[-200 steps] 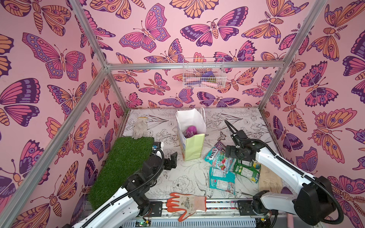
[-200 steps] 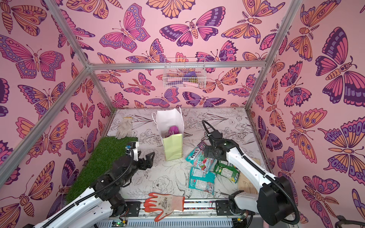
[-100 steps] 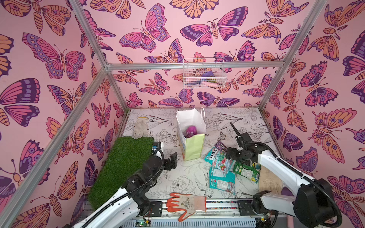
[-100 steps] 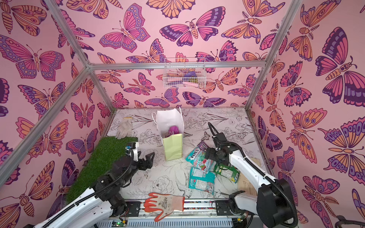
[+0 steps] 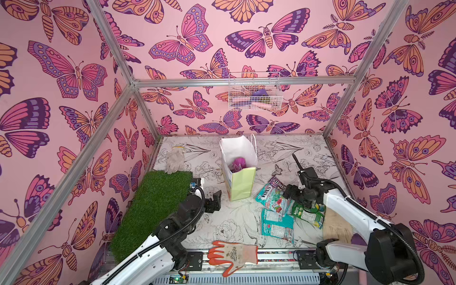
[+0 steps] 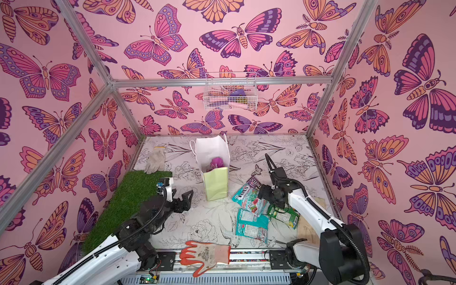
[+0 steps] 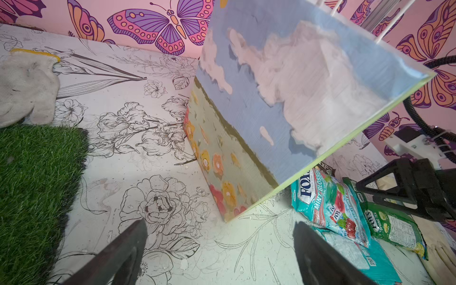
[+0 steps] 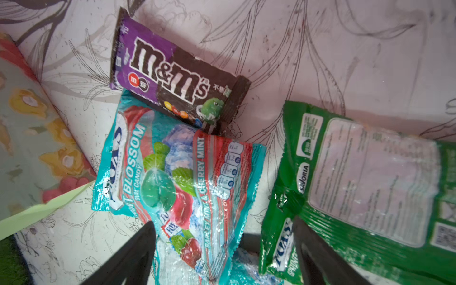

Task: Place the snacks into the paper bag
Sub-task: Pick up the snack at the center of the table.

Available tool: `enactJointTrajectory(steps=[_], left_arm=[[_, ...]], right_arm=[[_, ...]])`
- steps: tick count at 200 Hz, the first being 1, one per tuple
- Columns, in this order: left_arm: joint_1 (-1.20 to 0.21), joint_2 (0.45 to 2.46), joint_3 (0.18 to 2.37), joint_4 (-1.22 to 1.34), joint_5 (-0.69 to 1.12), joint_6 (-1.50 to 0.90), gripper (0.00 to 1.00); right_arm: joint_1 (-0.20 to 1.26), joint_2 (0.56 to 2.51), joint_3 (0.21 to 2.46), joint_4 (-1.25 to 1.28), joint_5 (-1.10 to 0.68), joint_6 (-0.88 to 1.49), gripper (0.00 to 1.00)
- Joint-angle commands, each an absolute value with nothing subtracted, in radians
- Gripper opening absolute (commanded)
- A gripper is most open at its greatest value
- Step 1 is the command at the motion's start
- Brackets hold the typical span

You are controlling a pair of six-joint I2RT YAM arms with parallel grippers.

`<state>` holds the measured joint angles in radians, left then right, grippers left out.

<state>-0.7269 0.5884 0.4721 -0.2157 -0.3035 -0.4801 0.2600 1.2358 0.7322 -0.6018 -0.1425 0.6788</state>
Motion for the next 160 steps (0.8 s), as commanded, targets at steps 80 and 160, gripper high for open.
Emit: enactJointTrajectory(steps=[80, 160], left_arm=[[-0.732, 0.583, 0.456, -0.206, -0.294, -0.489, 0.94], [-0.732, 0.578, 0.455, -0.207, -0.293, -0.489, 0.94]], right_arm=[[0.236, 1.239, 0.675, -0.503, -0.233, 0.712, 0.86], [0.233, 1.271, 0.635, -0.426, -0.27, 0.735, 0.85]])
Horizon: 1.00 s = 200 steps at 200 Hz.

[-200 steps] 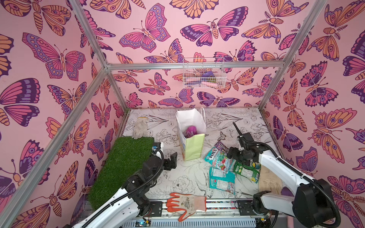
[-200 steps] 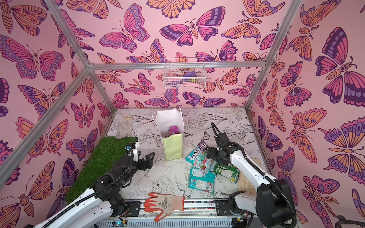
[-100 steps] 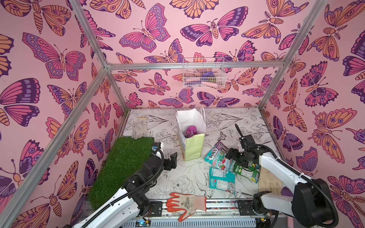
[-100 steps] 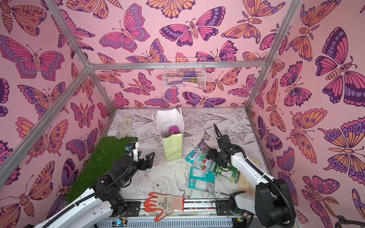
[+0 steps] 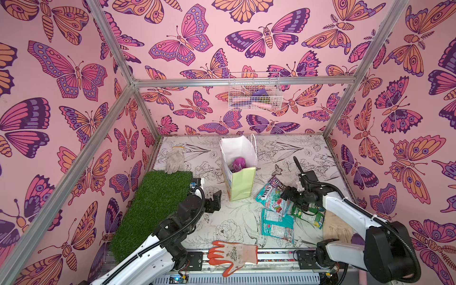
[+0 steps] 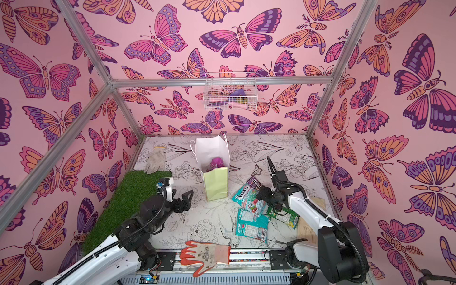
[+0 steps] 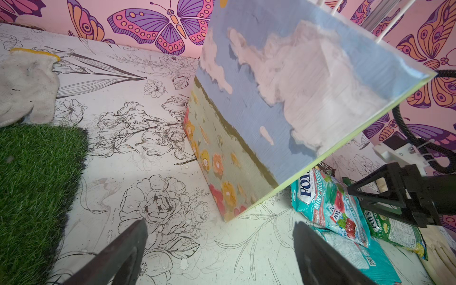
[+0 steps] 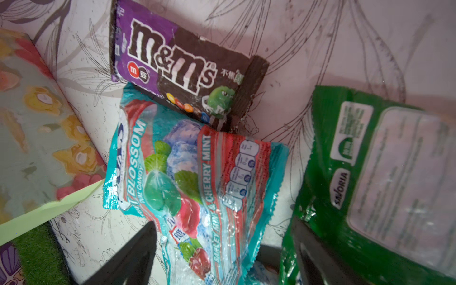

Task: Place the snacks into the paper bag
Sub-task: Pick up the snack at the center of the table.

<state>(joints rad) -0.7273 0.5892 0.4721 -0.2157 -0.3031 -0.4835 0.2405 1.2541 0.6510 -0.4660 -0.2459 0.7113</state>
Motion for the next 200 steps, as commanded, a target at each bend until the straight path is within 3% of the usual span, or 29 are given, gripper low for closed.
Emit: enactJointTrajectory(steps=[1, 200], left_arm=[[-0.732, 0.578, 0.455, -0.206, -0.293, -0.489, 0.94], [-0.733, 0.575, 0.449, -0.206, -0.296, -0.492, 0.94]], right_arm=[[0.232, 1.271, 0.635, -0.425, -0.271, 0.735, 0.85], [0.232, 1.314, 0.546, -0.237, -0.344, 0.814, 0.76]])
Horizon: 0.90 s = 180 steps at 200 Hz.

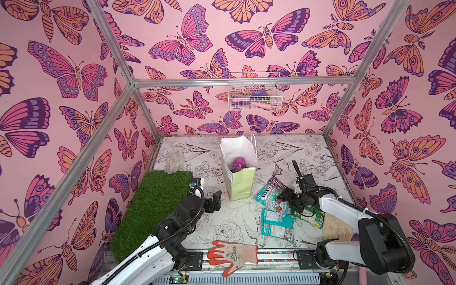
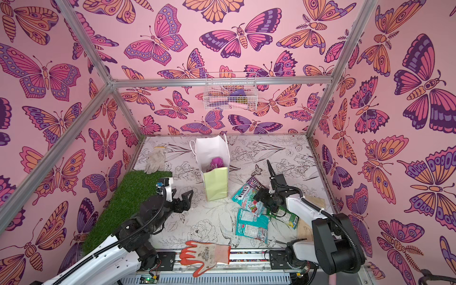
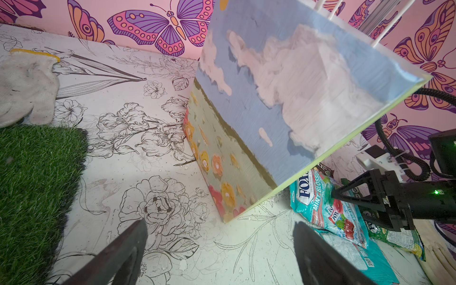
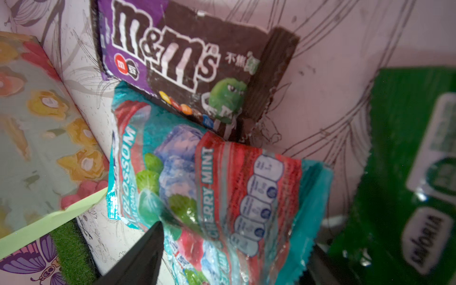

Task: Place the snacks into the paper bag
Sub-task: Pick up the snack at the center of the table.

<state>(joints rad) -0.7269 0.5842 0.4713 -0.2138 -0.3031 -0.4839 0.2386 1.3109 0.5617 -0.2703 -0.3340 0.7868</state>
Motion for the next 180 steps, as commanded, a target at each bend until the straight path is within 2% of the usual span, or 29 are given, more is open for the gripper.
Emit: enactJointTrajectory(steps=[1, 73, 111, 152, 180], left_arm=[[-0.732, 0.575, 0.45, -0.207, -0.295, -0.492, 0.94], [-0.732, 0.566, 0.445, -0.206, -0.295, -0.496, 0.94], [-0.732, 0.566, 0.443, -0.207, -0.293, -0.499, 0.94], [-0.732, 0.563, 0.441, -0.207, -0.287, -0.499, 0.94], [-0.732, 0.561, 0.444, -0.192, -0.23, -0.466, 0.93]], right_arm=[[0.232, 1.315, 0.545, -0.236, -0.344, 0.814, 0.76], [0.233, 1.329, 0.525, -0.184, -0.363, 0.842, 0.66], [0.233, 1.314, 0.526, -0.185, -0.357, 0.849, 0.55], [0.233, 1.273, 0.531, -0.197, -0.346, 0.852, 0.36], [0.232, 1.243, 0.538, -0.216, -0.338, 0.845, 0.28]])
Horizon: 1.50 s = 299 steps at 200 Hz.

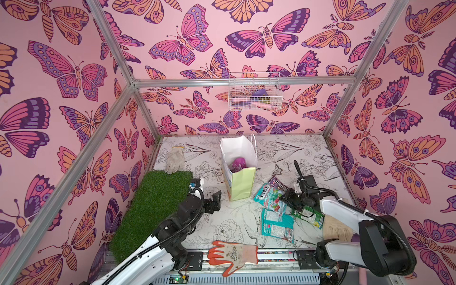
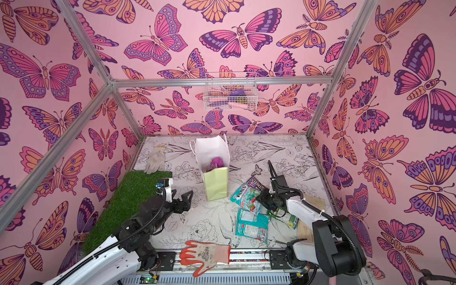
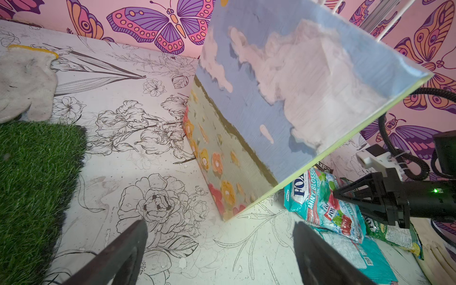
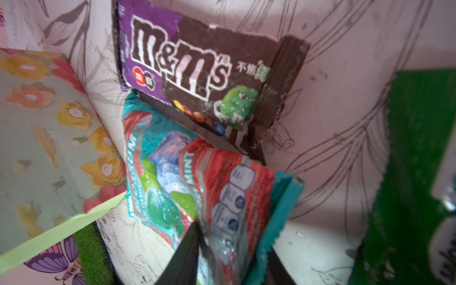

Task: Place the snacks into the paper bag
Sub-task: Pick up the snack at the center of the table.

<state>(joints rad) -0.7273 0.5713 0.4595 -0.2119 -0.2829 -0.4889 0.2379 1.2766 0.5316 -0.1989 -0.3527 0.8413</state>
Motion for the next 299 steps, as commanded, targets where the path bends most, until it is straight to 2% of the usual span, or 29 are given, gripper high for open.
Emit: enactJointTrajectory(steps=[1, 83, 102, 123, 299], left_arm=[[-0.732, 0.561, 0.444, -0.192, -0.229, -0.465, 0.93], [-0.733, 0.568, 0.43, -0.133, -0.08, -0.407, 0.93], [-0.737, 0.582, 0.43, -0.125, -0.057, -0.401, 0.93], [-0.741, 0.592, 0.43, -0.118, -0.038, -0.39, 0.93], [-0.77, 0.603, 0.414, -0.086, 0.023, -0.368, 0.92]], right_arm=[[0.233, 1.243, 0.538, -0.218, -0.338, 0.845, 0.28], [0.232, 1.191, 0.554, -0.247, -0.334, 0.84, 0.18], [0.232, 1.175, 0.56, -0.258, -0.334, 0.836, 0.13], [0.232, 1.158, 0.566, -0.265, -0.335, 0.829, 0.02], [0.232, 0.937, 0.715, -0.419, -0.324, 0.731, 0.0]])
